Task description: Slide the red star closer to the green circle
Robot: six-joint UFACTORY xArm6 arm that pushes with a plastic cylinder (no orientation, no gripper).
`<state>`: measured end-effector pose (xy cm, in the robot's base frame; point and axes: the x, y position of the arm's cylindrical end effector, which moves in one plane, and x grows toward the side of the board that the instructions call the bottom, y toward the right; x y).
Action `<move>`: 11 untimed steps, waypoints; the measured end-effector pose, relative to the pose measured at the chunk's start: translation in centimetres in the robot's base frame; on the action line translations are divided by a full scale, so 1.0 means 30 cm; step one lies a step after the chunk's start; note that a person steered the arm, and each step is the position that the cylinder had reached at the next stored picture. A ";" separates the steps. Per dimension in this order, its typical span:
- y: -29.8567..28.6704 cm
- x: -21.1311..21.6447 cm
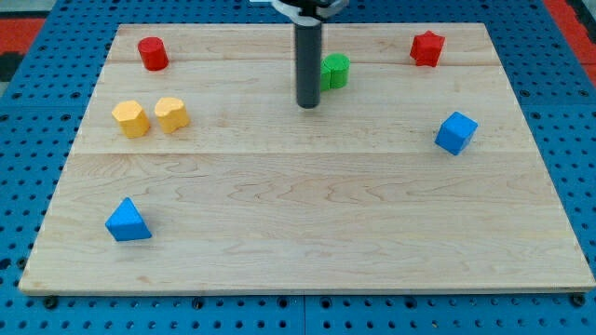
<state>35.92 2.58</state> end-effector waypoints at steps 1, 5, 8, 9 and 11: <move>0.281 -0.145; 0.845 -0.400; 0.435 -0.404; 0.580 -0.429; 0.794 -0.559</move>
<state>19.14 26.42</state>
